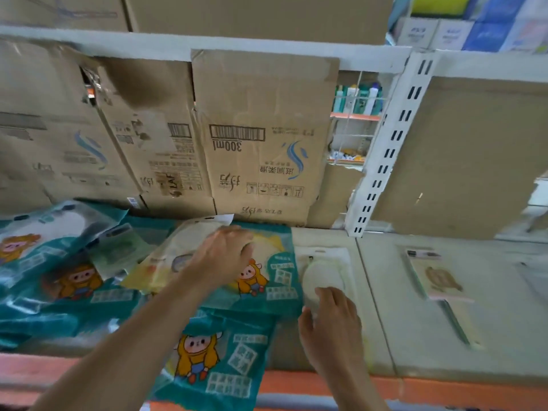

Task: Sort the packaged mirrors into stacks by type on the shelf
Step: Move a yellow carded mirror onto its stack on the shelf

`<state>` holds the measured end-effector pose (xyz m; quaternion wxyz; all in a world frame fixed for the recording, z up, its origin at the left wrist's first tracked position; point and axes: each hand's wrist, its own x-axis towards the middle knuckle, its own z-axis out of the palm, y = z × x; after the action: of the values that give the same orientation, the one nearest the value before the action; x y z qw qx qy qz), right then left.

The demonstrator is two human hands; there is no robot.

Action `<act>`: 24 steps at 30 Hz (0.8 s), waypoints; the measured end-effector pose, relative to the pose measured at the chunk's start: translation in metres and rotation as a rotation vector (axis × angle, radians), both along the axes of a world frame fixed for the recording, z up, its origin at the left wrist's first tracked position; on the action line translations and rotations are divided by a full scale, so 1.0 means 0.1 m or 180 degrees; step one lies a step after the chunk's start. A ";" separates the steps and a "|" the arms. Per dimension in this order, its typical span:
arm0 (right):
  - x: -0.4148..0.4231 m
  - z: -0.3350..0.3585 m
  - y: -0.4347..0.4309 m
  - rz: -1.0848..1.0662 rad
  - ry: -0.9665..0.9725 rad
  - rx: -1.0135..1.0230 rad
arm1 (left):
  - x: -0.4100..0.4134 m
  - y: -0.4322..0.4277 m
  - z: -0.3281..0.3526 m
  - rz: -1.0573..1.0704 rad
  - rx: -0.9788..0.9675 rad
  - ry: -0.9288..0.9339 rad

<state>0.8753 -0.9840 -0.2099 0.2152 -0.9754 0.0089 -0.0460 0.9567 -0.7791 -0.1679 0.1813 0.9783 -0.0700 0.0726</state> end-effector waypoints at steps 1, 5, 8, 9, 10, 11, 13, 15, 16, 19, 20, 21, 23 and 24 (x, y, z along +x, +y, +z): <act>-0.03 -0.02 -0.09 -0.0117 -0.0025 -0.0046 | 0.09 -0.14 -0.04 -0.0158 0.0015 0.0079; -0.16 -0.07 -0.38 -0.0582 0.0242 -0.0366 | 0.37 -0.70 -0.20 -0.0577 0.0265 0.0352; -0.25 -0.06 -0.52 -0.0772 0.0350 -0.0649 | 0.51 -0.99 -0.31 -0.0637 0.0481 0.0448; -0.27 -0.06 -0.56 -0.0807 0.0407 -0.0643 | 0.56 -1.04 -0.36 -0.0671 0.0623 0.0484; -0.29 -0.05 -0.59 -0.0843 0.0495 -0.0585 | 0.60 -1.07 -0.40 -0.0691 0.0762 0.0528; -0.30 -0.06 -0.62 -0.0835 0.0531 -0.0562 | 0.64 -1.09 -0.42 -0.0690 0.0876 0.0594; -0.32 -0.07 -0.69 -0.0834 0.0574 -0.0406 | 0.72 -1.10 -0.43 -0.0653 0.0963 0.0777; -0.33 -0.03 -0.69 -0.0818 0.0684 -0.0308 | 0.80 -1.10 -0.41 -0.0604 0.0863 0.0982; -0.33 -0.01 -0.68 -0.0815 0.0738 -0.0271 | 0.82 -1.11 -0.40 -0.0595 0.0791 0.1063; -0.32 -0.01 -0.66 -0.0899 0.0755 -0.0057 | 0.85 -1.13 -0.39 -0.0484 0.0387 0.1132; -0.32 -0.02 -0.66 -0.0953 0.0732 0.0021 | 0.84 -1.13 -0.40 -0.0423 0.0259 0.1101; -0.32 -0.02 -0.66 -0.0986 0.0713 0.0088 | 0.83 -1.13 -0.41 -0.0368 0.0165 0.1061; -0.32 -0.02 -0.66 -0.1006 0.0642 0.0178 | 0.82 -1.13 -0.42 -0.0294 0.0086 0.0994; -0.32 -0.03 -0.67 -0.1005 0.0606 0.0210 | 0.81 -1.12 -0.42 -0.0281 0.0060 0.0978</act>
<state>0.8431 -1.0507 -0.2124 0.2354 -0.9543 0.1837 0.0136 1.0379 -0.8911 -0.2094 0.1837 0.9755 -0.0850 -0.0867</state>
